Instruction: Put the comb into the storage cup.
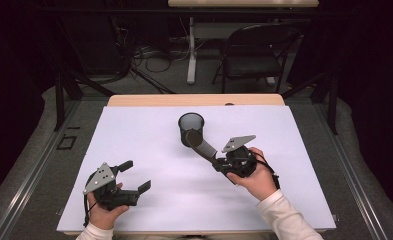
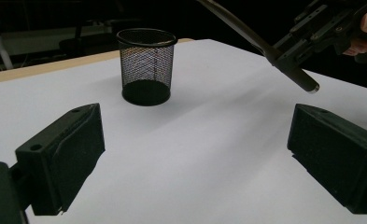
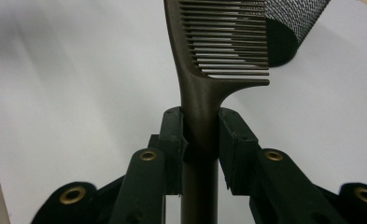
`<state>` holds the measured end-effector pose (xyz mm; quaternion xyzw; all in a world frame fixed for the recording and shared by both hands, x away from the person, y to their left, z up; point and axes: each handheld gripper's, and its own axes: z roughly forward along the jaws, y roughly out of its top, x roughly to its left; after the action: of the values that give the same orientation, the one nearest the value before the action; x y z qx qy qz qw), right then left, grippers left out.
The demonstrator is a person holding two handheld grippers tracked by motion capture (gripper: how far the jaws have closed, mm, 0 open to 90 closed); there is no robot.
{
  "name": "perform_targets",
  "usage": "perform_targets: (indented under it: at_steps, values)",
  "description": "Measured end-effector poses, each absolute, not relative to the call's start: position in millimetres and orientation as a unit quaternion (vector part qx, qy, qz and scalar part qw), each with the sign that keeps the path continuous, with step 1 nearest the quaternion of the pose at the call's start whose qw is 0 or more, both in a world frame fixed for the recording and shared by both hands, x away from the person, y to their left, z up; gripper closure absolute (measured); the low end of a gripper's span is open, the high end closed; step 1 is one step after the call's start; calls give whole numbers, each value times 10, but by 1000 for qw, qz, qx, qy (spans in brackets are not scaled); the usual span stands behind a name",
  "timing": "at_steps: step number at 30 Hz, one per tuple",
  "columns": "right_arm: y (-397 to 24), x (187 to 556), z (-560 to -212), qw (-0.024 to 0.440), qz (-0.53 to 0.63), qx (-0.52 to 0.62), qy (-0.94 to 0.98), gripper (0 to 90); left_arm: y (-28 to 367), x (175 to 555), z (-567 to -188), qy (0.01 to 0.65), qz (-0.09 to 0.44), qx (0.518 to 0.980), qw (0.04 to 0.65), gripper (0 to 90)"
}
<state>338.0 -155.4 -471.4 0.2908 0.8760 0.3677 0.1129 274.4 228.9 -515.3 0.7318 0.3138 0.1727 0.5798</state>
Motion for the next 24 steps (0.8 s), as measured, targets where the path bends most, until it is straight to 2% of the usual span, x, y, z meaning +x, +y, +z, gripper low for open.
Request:
perform_targets:
  at_steps: [19,24]
  values:
    - [-1340,3442,-4634,121,418,283,855,731,2293,2748,-5155,315,173,731,580,39]
    - [-1317,3438,-4625,140,431,278,847,730,2290,2750,-5158,316,174,731,579,49]
